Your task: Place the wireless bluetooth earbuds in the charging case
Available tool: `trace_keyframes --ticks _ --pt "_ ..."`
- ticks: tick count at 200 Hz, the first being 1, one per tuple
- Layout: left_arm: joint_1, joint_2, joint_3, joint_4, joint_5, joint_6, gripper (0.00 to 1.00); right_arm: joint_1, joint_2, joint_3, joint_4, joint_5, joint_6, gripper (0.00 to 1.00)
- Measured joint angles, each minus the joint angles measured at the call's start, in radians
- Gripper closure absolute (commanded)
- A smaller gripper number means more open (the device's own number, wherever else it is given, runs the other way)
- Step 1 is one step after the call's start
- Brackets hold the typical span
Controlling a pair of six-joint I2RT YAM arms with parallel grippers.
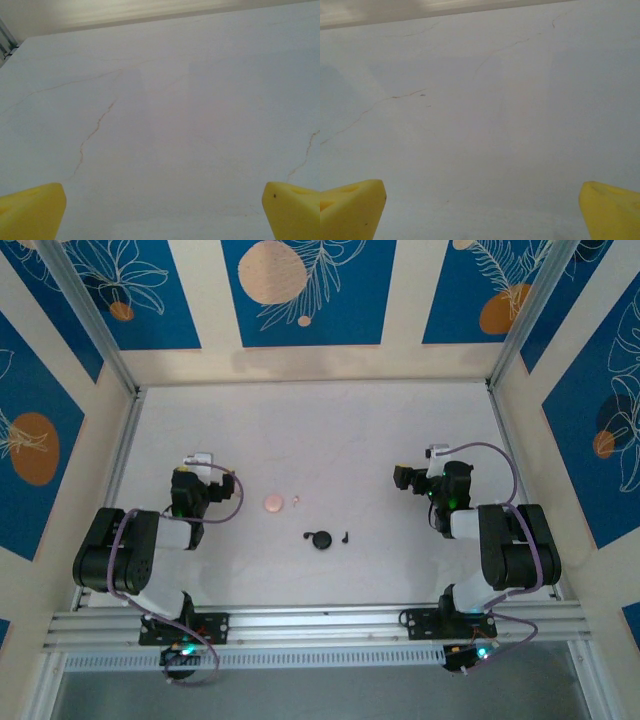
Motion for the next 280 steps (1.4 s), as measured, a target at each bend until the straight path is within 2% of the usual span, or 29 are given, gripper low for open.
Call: trace_keyframes --ticks 49,77,106,132,183,227,240,259,280 --pt "0.0 -0.002 0.0 -0.002 0.014 0.003 0.01 0.0 -0.004 0.01 -0.028 0.0 0.0 0.01" --pt "-0.002 -0.104 -0.001 -0.076 0.027 0.024 0.06 0.01 -0.078 0.109 -0.245 0.021 0.005 0.01" --pt "-0.013 -0.319 0.035 -0.257 0.049 0.016 0.14 0.04 -0.184 0.282 -0.507 0.036 0.024 0.01" --pt "-0.045 -0.449 0.122 -0.44 0.063 -0.018 0.19 0.097 -0.256 0.41 -0.732 0.03 0.053 0.01" --pt "-0.175 -0.511 0.239 -0.82 0.093 -0.133 0.27 0.198 -0.304 0.536 -1.12 -0.025 0.136 0.0" --pt "-0.289 -0.484 0.283 -1.084 0.113 -0.229 0.29 0.345 -0.301 0.609 -1.384 -0.058 0.188 0.19" --pt "-0.296 -0.484 0.283 -1.128 0.119 -0.261 0.29 0.397 -0.291 0.62 -1.44 -0.066 0.204 0.23" --pt "-0.298 -0.484 0.283 -1.172 0.121 -0.303 0.28 0.47 -0.259 0.632 -1.51 -0.07 0.219 0.32" --pt "-0.298 -0.486 0.282 -1.193 0.119 -0.332 0.28 0.555 -0.215 0.632 -1.55 -0.085 0.206 0.34"
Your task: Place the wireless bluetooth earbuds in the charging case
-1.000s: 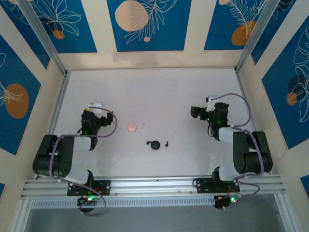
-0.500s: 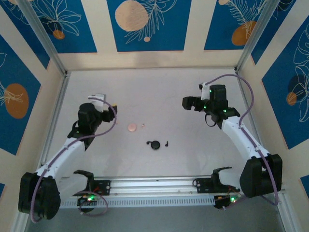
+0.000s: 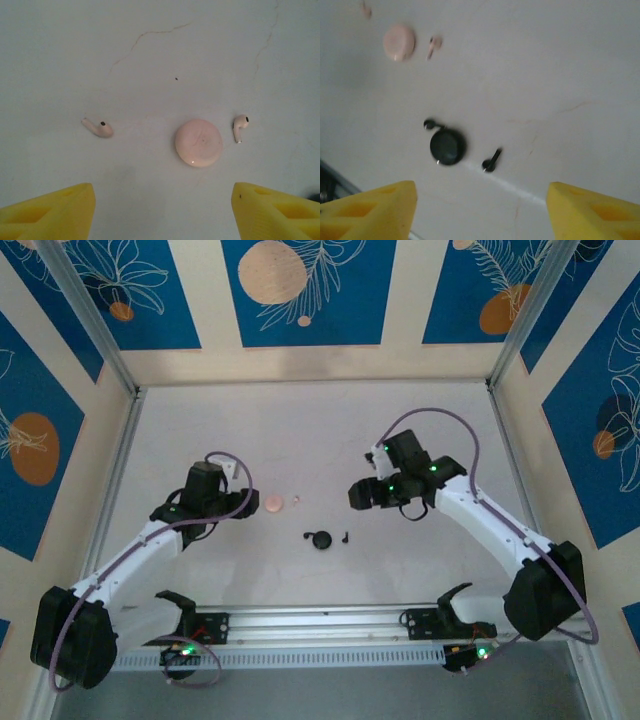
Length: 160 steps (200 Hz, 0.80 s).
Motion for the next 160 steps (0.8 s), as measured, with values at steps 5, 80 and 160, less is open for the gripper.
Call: trace_keyframes --ticks 5,80,160 --pt "0.0 0.0 0.0 -0.003 -0.001 -0.005 0.27 0.021 0.01 0.0 -0.003 0.0 -0.005 0.34" --pt "0.0 0.003 -0.001 -0.034 -0.001 -0.045 0.27 0.195 0.3 0.165 -0.051 0.008 -0.056 0.37" --pt "0.0 0.003 -0.001 -0.042 -0.001 -0.047 0.27 0.304 0.575 0.316 -0.124 0.109 0.002 0.37"
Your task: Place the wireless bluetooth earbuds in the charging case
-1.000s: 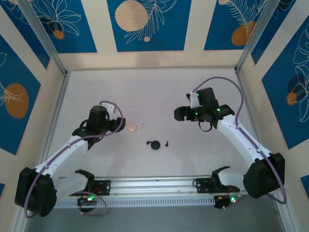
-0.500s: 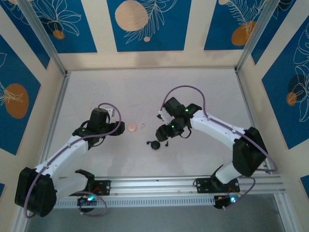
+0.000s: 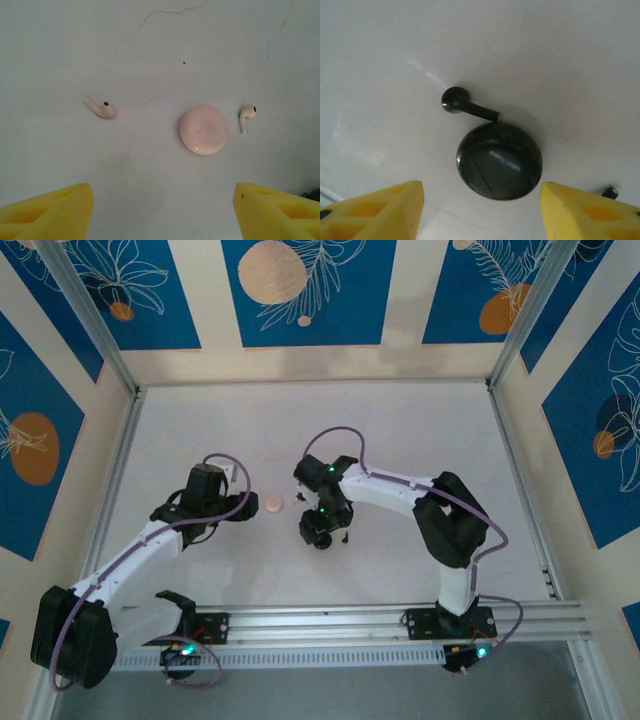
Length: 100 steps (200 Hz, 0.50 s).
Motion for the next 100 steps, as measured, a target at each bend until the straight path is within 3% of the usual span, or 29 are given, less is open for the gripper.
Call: trace_keyframes --ticks 100 --pt "0.0 0.0 0.0 0.0 0.0 0.0 0.27 0.006 0.066 0.008 0.003 0.032 0.014 0.38"
